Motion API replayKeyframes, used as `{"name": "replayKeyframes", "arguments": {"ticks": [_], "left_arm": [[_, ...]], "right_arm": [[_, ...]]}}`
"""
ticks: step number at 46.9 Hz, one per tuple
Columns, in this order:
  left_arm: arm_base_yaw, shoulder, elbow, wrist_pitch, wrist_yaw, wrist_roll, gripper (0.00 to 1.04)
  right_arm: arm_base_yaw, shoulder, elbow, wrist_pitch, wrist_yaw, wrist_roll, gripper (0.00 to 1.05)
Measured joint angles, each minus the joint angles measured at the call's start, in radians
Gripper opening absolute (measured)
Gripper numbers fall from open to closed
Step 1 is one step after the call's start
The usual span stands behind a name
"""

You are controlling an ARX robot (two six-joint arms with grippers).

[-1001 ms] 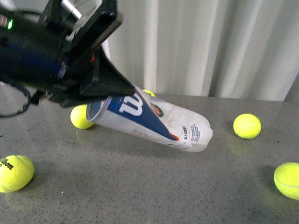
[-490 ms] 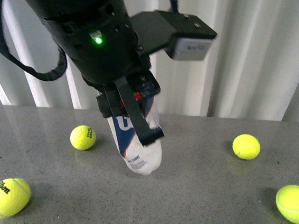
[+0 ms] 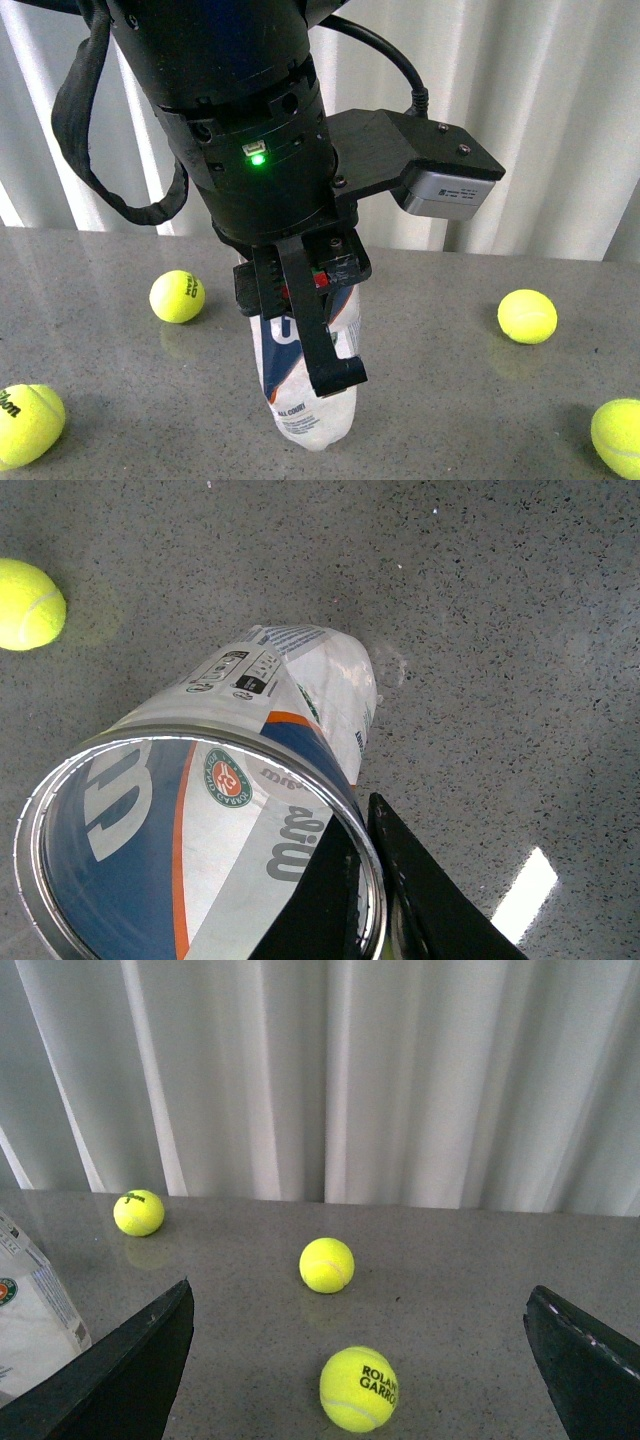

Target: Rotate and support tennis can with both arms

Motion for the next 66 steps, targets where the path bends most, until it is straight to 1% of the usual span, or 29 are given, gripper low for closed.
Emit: {"name": "replayKeyframes", "arguments": {"ticks": [11,25,27,29,34,37,41,42,44,45,49,51,53,54,56,60,66], "left_arm": [[-0.008,0.011,-0.005,0.004,0.016,-0.002,0.04],[-0.02,0.014,-0.034,0.018,0.004,-0.011,0.05],[-0.021,0.016,-0.034,0.019,-0.004,-0.016,0.1],[-0.021,0.017,-0.034,0.019,-0.003,-0.019,0.17],[-0.021,0.019,-0.034,0.019,0.012,-0.037,0.29],[-0.021,0.019,-0.027,0.012,0.044,-0.069,0.42],[-0.021,0.019,-0.017,0.011,0.053,-0.095,0.58],[-0.021,0.018,-0.016,0.011,0.056,-0.1,0.63],[-0.021,0.016,-0.015,0.011,0.06,-0.106,0.7],[-0.021,0.014,-0.015,0.01,0.062,-0.111,0.75],[-0.019,0.005,-0.016,0.008,0.07,-0.125,0.9],[-0.018,-0.002,-0.018,0.006,0.073,-0.131,0.95],[-0.016,-0.012,-0.02,0.006,0.075,-0.136,0.99],[-0.015,-0.019,-0.022,0.006,0.078,-0.142,1.0],[-0.012,-0.038,-0.026,0.007,0.09,-0.159,0.97],[-0.002,-0.077,-0.035,0.02,0.116,-0.214,0.98],[0.025,-0.132,-0.049,0.1,0.18,-0.364,0.98]], "right_arm": [[0.0,0.0,0.0,0.0,0.0,0.0,0.98],[0.0,0.0,0.0,0.0,0.0,0.0,0.98],[0.0,0.0,0.0,0.0,0.0,0.0,0.98],[0.0,0.0,0.0,0.0,0.0,0.0,0.98],[0.0,0.0,0.0,0.0,0.0,0.0,0.98],[0.0,0.0,0.0,0.0,0.0,0.0,0.98],[0.0,0.0,0.0,0.0,0.0,0.0,0.98],[0.0,0.0,0.0,0.0,0.0,0.0,0.98],[0.0,0.0,0.0,0.0,0.0,0.0,0.98],[0.0,0.0,0.0,0.0,0.0,0.0,0.98],[0.0,0.0,0.0,0.0,0.0,0.0,0.98],[0.0,0.0,0.0,0.0,0.0,0.0,0.98],[0.0,0.0,0.0,0.0,0.0,0.0,0.98],[0.0,0.0,0.0,0.0,0.0,0.0,0.98],[0.0,0.0,0.0,0.0,0.0,0.0,0.98],[0.0,0.0,0.0,0.0,0.0,0.0,0.98],[0.0,0.0,0.0,0.0,0.0,0.0,0.98]]}}
